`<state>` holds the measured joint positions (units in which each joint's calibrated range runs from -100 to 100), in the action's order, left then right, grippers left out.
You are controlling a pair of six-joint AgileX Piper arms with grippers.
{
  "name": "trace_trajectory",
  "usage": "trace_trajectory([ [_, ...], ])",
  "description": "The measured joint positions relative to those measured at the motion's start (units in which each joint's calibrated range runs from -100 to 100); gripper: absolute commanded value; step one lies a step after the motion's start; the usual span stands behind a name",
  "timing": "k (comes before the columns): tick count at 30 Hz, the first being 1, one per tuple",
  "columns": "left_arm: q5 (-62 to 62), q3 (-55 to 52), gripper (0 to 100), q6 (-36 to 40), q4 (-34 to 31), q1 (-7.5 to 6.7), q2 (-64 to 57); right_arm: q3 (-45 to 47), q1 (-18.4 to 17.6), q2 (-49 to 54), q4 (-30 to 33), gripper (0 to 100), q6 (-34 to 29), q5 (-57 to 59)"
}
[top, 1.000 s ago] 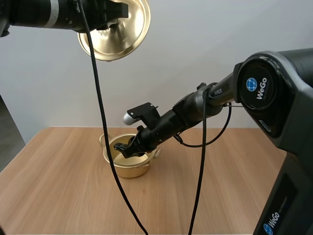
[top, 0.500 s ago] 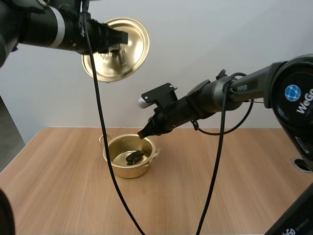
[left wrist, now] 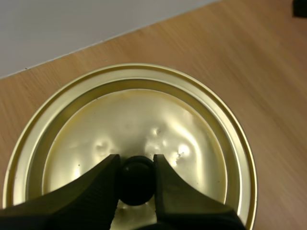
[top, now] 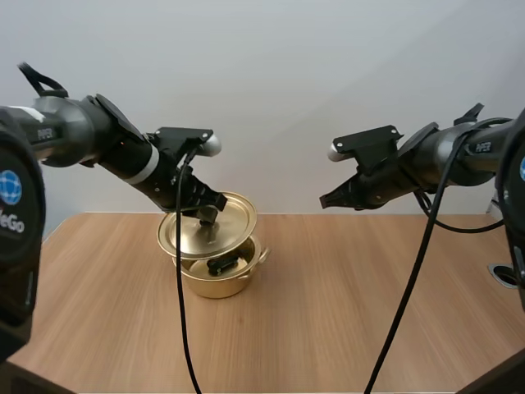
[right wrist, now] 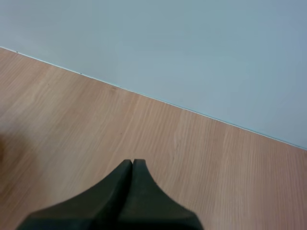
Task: Open the pot, put the car inside, and close it
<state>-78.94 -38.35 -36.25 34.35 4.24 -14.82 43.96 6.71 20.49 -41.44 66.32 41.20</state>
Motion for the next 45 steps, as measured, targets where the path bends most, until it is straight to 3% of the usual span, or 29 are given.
trace_trajectory([
  [5, 11.53, -1.56, 0, 0.00, -0.36, -2.97, 3.80, 0.00, 0.35, 3.14, -5.05, 0, 1.53, 4.73],
  [12, 18.16, -1.56, 0, -0.30, -2.54, -3.31, 8.89, 0.14, 0.35, 4.94, -5.56, 0, 1.53, 7.76],
  [14, 17.57, -1.56, 8, -0.43, -2.61, -3.31, 10.28, 0.14, 0.35, 4.94, -5.56, 0, 1.53, 7.76],
  [16, 16.84, -1.56, 27, -1.06, -2.61, -3.31, 11.05, 0.14, 0.35, 4.94, -5.56, 0, 1.53, 7.91],
  [18, 16.05, -1.56, 58, -2.39, -1.66, -3.31, 11.05, 0.14, 0.35, 4.94, -5.56, 0, 1.53, 7.74],
  [20, 15.88, -1.56, 98, -3.15, -0.14, -3.31, 11.05, 0.14, 0.35, 4.94, -5.56, 0, 1.53, 7.74],
  [30, 20.26, 0.08, 100, -1.38, 1.59, -3.11, 1.60, 0.14, 0.35, 4.94, -6.69, 0, 2.75, 8.09],
  [35, 25.68, -6.36, 100, -5.85, 9.44, -0.16, -7.85, 2.99, 0.35, 7.85, -13.79, 0, 8.82, 3.89],
  [42, 39.23, -20.66, 100, -16.14, 21.84, 6.37, -21.37, 9.76, 0.35, 16.30, -25.39, 0, 18.14, -3.15],
  [45, 46.63, -26.55, 100, -20.79, 26.88, 7.47, -26.93, 12.59, 0.35, 21.10, -28.15, 0, 19.74, -3.15],
])
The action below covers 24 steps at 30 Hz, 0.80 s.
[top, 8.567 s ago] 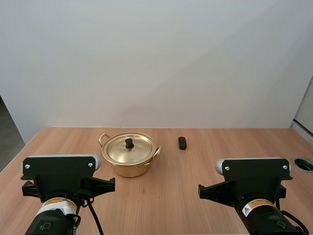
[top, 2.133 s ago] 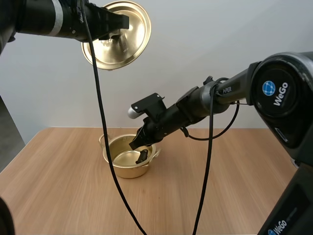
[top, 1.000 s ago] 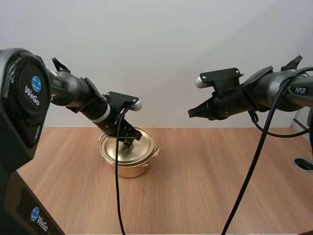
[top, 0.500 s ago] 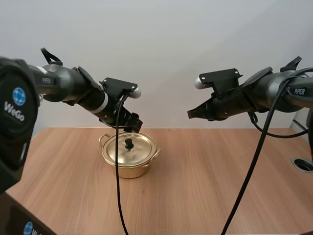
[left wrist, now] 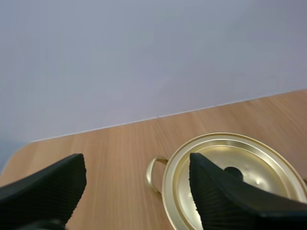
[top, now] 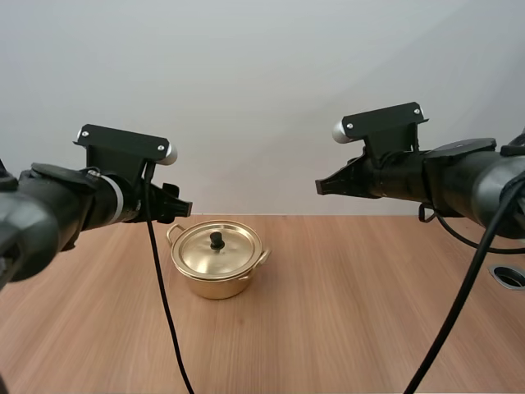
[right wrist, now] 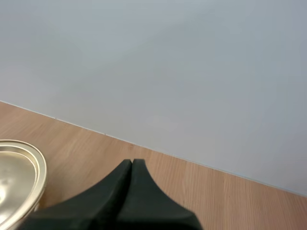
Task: Open the pot, put the car inside, and close it
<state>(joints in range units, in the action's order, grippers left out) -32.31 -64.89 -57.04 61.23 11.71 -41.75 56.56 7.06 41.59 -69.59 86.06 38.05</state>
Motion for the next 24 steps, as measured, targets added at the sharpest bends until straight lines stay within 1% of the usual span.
trace_trajectory([
  [3, 4.13, -6.32, 100, -4.16, 4.98, 0.00, -5.98, 3.37, 0.00, 5.51, -2.51, 0, 2.53, -2.49],
  [5, 4.89, -10.10, 100, -5.79, 8.52, 0.00, -9.54, 6.55, 0.00, 9.51, -4.95, 0, 5.46, -4.08],
  [7, 3.24, -14.31, 100, -6.52, 11.57, 0.00, -13.63, 9.87, 0.00, 13.45, -6.80, 0, 7.94, -5.59],
  [10, -0.93, -20.20, 100, -5.60, 13.66, 0.00, -19.23, 15.63, 0.27, 19.01, -7.43, 0, 10.26, -8.52],
  [13, -1.04, -24.56, 100, -1.94, 13.44, 0.00, -25.15, 21.89, 0.63, 24.57, -6.89, 0, 10.45, -14.51],
  [15, 1.04, -25.60, 100, 0.02, 12.30, 0.00, -28.72, 26.12, 0.63, 28.38, -6.89, 0, 9.12, -19.31],
  [17, 5.46, -25.73, 100, 0.94, 11.94, 0.00, -32.70, 29.87, 0.63, 30.82, -6.89, 0, 6.51, -24.80],
  [19, 10.49, -26.12, 100, 1.17, 11.38, 0.00, -36.27, 33.68, 0.63, 31.66, -7.01, 0, 4.08, -29.80],
  [21, 12.78, -27.51, 100, 1.03, 9.91, 0.00, -39.50, 36.98, 0.63, 31.69, -7.01, 0, 2.52, -34.05],
  [22, 13.46, -28.28, 100, 0.94, 8.34, 0.00, -40.83, 39.67, 0.63, 31.69, -7.27, 0, 1.60, -36.87],
  [24, 13.86, -29.83, 100, 0.85, 5.16, 0.00, -42.86, 41.95, 0.63, 31.69, -7.89, 0, 1.25, -38.95],
])
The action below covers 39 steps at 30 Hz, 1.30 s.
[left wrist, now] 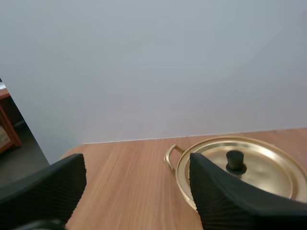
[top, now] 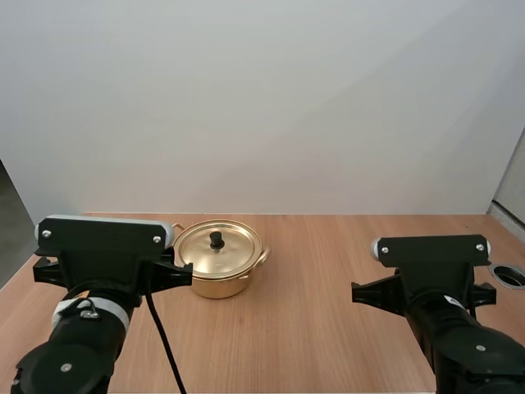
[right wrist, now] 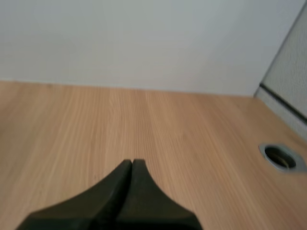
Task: Open the pot, put the car inside, and close it
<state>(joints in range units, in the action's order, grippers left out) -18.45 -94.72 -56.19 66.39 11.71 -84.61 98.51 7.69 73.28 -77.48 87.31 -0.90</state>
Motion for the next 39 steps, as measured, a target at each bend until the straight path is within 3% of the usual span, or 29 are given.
trace_trajectory([
  [4, -5.78, -4.16, 100, 1.67, -7.16, 0.00, -4.33, 1.49, 0.00, -0.32, -0.22, 0, 0.00, 0.90],
  [8, -16.31, -5.28, 100, 3.36, -14.00, -0.32, -9.91, 1.49, 0.00, -0.32, -0.22, 0, 0.00, 9.66],
  [13, -28.10, -5.28, 100, 9.79, -22.71, -2.01, -15.23, 1.49, -1.06, 1.86, 0.78, 0, -1.28, 19.82],
  [15, -29.55, -5.28, 81, 12.91, -26.23, -3.22, -15.39, 1.49, -1.17, 5.22, 2.77, 0, -3.14, 20.39],
  [20, -25.78, -5.28, 10, 20.39, -34.32, -6.79, -15.39, 1.49, -1.27, 14.86, 9.33, 0, -7.77, 20.25],
  [21, -23.95, -5.28, 0, 21.97, -36.06, -7.59, -15.39, 1.49, -1.27, 16.46, 10.09, 0, -8.20, 19.60],
  [24, -19.46, -5.28, 0, 25.96, -41.07, -9.57, -15.39, 1.49, -1.27, 21.88, 11.24, 0, -8.94, 17.27],
  [26, -16.23, -5.28, 0, 28.74, -44.58, -10.17, -15.39, 1.49, -1.18, 23.68, 11.97, 0, -10.04, 17.76],
  [33, -3.44, -5.28, 0, 39.30, -56.43, -10.17, -15.39, 1.49, -1.18, 26.72, 21.73, 0, -19.25, 32.07],
  [39, -8.26, -5.28, 0, 48.32, -66.39, -10.17, -15.39, 1.49, -2.29, 26.72, 32.03, 0, -28.27, 34.66],
])
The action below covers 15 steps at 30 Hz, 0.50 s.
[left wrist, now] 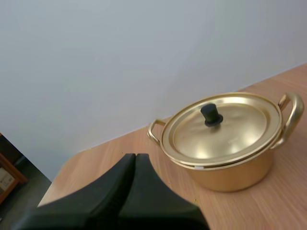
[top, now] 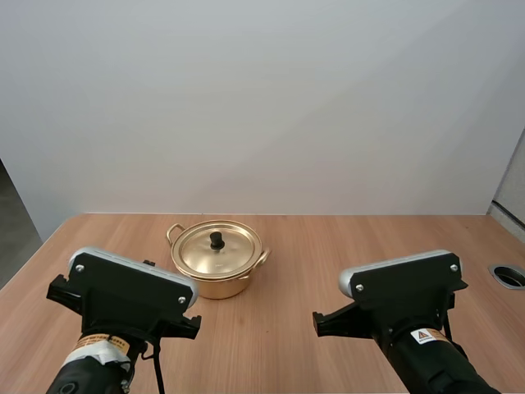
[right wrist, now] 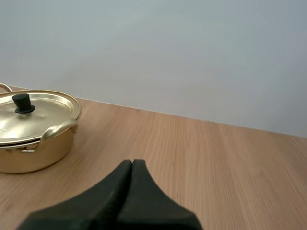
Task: Open the pot, put the car inside, and close it
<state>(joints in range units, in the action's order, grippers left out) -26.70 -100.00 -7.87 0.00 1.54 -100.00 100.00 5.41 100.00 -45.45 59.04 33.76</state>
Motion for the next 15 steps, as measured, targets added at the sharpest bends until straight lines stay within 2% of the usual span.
trace_trajectory([
  [4, -6.32, 0.00, 0, 5.92, -2.77, 0.00, 0.00, 0.00, -2.85, 0.00, 6.73, 0, -5.91, -0.92],
  [8, -6.73, 0.00, 0, 11.17, -2.87, 0.00, 0.00, 0.00, -6.74, 0.00, 13.83, 0, -11.79, -2.23],
  [11, -6.73, 0.00, 0, 12.66, -2.87, 0.00, 0.00, 0.00, -9.23, 0.00, 18.80, 0, -16.50, -2.28],
  [15, -6.73, 0.00, 0, 12.66, -2.87, 0.00, 0.00, 0.00, -9.89, 0.00, 25.64, 0, -22.07, -2.28],
])
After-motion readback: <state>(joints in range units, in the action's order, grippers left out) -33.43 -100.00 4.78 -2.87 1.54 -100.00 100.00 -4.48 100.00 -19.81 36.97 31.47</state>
